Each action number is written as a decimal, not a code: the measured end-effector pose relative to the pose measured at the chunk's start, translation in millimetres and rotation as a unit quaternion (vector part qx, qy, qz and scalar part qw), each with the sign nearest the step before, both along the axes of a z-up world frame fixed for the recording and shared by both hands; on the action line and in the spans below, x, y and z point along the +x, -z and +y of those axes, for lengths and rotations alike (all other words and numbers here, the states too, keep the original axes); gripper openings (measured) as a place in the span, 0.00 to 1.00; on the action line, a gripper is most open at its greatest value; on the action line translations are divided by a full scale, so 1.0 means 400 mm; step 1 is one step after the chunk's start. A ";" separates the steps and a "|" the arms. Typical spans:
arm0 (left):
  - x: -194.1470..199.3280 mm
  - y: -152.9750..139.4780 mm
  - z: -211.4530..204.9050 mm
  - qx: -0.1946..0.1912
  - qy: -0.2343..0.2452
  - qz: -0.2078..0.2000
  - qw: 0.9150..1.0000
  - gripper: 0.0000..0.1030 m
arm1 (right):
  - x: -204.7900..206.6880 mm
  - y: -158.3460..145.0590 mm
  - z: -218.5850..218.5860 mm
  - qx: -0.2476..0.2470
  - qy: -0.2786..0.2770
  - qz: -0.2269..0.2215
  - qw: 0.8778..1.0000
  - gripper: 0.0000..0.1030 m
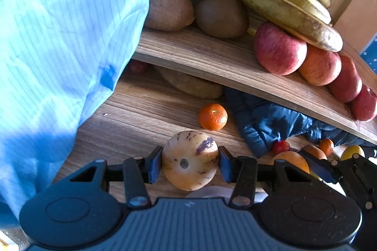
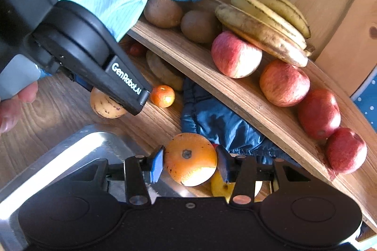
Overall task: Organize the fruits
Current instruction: 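Close the left tool on the pale striped fruit while the right tool grasps the orange fruit, then carry both fruits onto the tray and open both tools to release them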
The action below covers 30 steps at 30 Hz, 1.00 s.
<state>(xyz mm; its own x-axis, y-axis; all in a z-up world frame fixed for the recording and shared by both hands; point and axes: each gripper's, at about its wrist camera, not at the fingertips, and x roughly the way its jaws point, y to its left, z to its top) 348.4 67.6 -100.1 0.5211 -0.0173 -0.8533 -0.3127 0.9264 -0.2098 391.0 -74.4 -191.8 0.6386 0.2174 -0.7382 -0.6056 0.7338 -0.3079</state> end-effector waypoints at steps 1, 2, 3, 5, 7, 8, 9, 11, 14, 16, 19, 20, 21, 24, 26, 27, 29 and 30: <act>-0.009 -0.006 0.000 0.000 0.002 -0.003 1.000 0.51 | -0.005 -0.004 0.001 0.002 0.002 0.000 1.000 0.47; -0.018 -0.012 0.000 0.001 0.004 -0.006 1.000 0.51 | -0.011 -0.009 0.001 0.004 0.003 -0.001 1.000 0.47; -0.025 -0.015 -0.004 0.002 0.006 -0.008 1.000 0.51 | -0.020 -0.014 -0.001 0.005 0.006 -0.001 1.000 0.47; -0.051 -0.029 0.001 0.002 0.013 -0.013 1.000 0.51 | -0.036 -0.024 -0.003 0.007 0.011 -0.003 1.000 0.47; -0.072 -0.037 0.004 -0.002 0.020 -0.016 1.000 0.51 | -0.055 -0.031 -0.009 0.009 0.019 -0.003 1.000 0.47; -0.080 -0.041 0.003 -0.005 0.023 -0.017 1.000 0.51 | -0.069 -0.034 -0.012 0.011 0.024 -0.003 1.000 0.47; -0.091 -0.044 0.007 -0.008 0.025 -0.017 1.000 0.51 | -0.079 -0.036 -0.014 0.012 0.027 -0.003 1.000 0.47; -0.113 -0.048 0.011 -0.010 0.030 -0.019 0.999 0.51 | -0.104 -0.038 -0.018 0.012 0.035 -0.001 0.999 0.47; -0.145 -0.054 0.014 -0.011 0.043 -0.024 0.999 0.51 | -0.142 -0.038 -0.023 0.007 0.047 0.002 0.999 0.47; -0.163 -0.059 0.014 -0.012 0.054 -0.025 0.998 0.51 | -0.163 -0.036 -0.025 0.006 0.054 0.005 0.998 0.47; -0.190 -0.067 0.014 -0.015 0.069 -0.026 0.997 0.51 | -0.199 -0.035 -0.030 0.004 0.065 0.007 0.998 0.47; -0.198 -0.069 0.013 -0.016 0.074 -0.027 0.997 0.51 | -0.208 -0.036 -0.032 0.004 0.069 0.009 0.998 0.47; -0.206 -0.070 0.011 -0.016 0.080 -0.027 0.996 0.51 | -0.218 -0.037 -0.034 0.004 0.074 0.010 0.997 0.47; -0.224 -0.070 0.006 -0.016 0.098 -0.029 0.995 0.52 | -0.248 -0.039 -0.040 0.004 0.088 0.013 0.996 0.47; -0.237 -0.073 0.001 -0.018 0.108 -0.030 0.994 0.51 | -0.267 -0.040 -0.043 0.006 0.098 0.016 0.995 0.47; -0.242 -0.074 -0.001 -0.019 0.114 -0.031 0.993 0.51 | -0.275 -0.040 -0.043 0.006 0.102 0.017 0.995 0.47; -0.253 -0.075 -0.006 -0.020 0.126 -0.032 0.991 0.52 | -0.293 -0.039 -0.044 0.009 0.110 0.021 0.994 0.47; -0.258 -0.076 -0.008 -0.020 0.132 -0.033 0.990 0.52 | -0.301 -0.038 -0.044 0.010 0.114 0.023 0.993 0.47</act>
